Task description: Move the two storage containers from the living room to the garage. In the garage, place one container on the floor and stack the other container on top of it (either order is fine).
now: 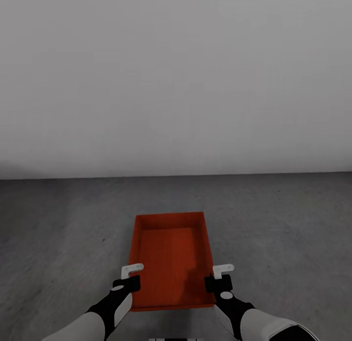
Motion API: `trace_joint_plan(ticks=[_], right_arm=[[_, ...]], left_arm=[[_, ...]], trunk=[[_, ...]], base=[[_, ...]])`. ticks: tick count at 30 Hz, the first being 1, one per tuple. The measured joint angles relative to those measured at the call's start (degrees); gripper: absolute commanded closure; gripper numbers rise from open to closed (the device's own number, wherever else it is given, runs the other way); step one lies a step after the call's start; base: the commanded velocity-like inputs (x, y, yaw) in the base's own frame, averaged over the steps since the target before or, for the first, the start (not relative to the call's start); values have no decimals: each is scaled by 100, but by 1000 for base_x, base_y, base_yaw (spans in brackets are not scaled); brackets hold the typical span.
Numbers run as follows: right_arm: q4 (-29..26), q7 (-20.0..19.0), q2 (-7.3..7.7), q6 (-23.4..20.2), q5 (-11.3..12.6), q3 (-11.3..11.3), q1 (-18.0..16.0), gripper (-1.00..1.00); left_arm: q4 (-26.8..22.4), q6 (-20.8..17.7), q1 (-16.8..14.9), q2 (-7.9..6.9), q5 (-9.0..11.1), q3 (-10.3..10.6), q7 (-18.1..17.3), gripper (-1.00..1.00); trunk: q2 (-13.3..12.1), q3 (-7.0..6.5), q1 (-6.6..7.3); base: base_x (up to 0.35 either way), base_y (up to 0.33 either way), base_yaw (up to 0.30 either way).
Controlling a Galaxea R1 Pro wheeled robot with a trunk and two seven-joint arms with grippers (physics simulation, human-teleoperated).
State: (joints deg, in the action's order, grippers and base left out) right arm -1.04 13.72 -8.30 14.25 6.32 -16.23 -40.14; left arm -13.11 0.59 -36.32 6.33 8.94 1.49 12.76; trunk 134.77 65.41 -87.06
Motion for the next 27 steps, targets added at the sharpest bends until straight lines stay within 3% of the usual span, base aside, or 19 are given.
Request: trace_joint_plan(ticks=[14,27], right_arm=[[0,8,-4,1,-1,-1,0,100],[0,5,-4,-1,-4,9,0,100]], left_arm=[[0,1,-1,-4,-1,-1,-7,100],[-9,-12,-1,-5,0,5,-5,100]], trunk=[[561,251,-308],[563,252,-308]], base=[[0,0,0],[0,0,0]])
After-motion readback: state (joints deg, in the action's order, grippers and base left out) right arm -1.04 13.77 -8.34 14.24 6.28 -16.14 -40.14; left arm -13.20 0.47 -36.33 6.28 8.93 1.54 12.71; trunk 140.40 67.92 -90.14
